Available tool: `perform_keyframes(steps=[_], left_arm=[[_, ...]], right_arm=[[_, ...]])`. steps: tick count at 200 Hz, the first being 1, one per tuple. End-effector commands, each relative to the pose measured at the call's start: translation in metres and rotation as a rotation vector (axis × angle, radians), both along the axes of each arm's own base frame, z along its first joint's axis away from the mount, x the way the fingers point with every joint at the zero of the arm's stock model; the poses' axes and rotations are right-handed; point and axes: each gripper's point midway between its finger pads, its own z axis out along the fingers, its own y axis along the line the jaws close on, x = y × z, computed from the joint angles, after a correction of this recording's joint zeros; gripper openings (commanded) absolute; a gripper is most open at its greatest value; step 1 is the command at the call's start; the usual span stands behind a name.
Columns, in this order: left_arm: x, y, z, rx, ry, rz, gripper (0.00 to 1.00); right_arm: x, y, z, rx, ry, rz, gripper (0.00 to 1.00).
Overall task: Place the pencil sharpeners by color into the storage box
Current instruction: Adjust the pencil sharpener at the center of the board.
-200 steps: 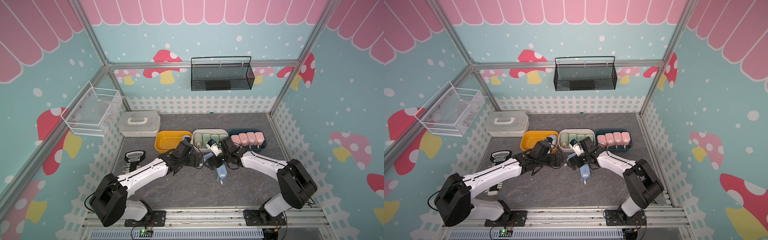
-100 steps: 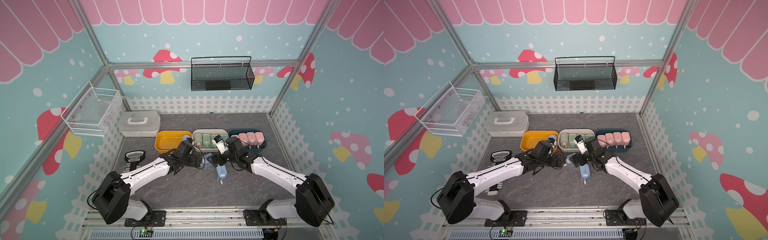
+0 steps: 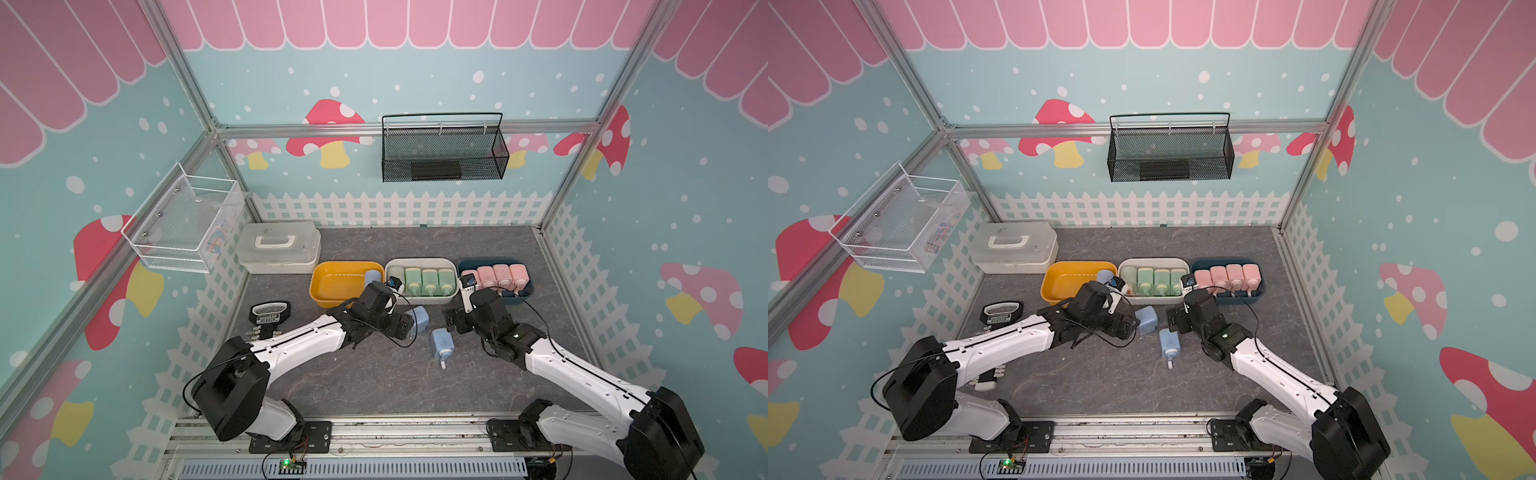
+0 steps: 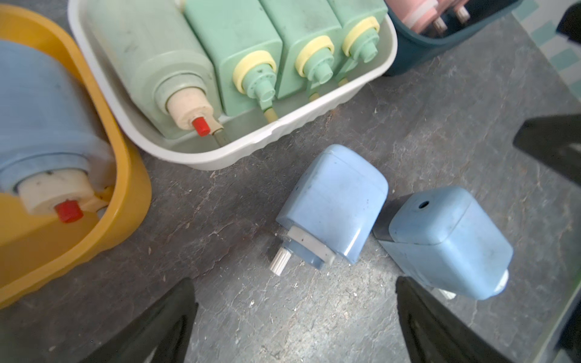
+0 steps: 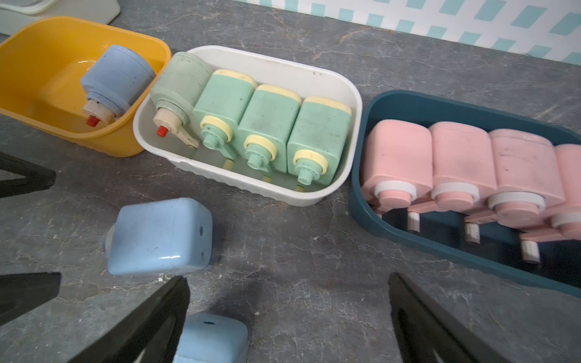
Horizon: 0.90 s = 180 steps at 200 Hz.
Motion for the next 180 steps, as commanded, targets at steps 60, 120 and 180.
perform_keyframes(steps=[60,120,180], left_arm=[[0.003,-0.035,-0.009,0.095,-0.101,-0.356,0.99],[0.003,-0.044,-0.016,0.119,-0.120,-0.444,0.98],[0.002,-0.061,-0.027,0.124,-0.106,-0.500,0.95]], right_arm=[[-0.014,-0.032,0.006,-0.052,-0.069,-0.083,0.99],[-0.019,-0.040,0.004,-0.076,-0.089,-0.086,0.99],[-0.020,-0.041,0.005,-0.080,-0.095,-0.083,0.99]])
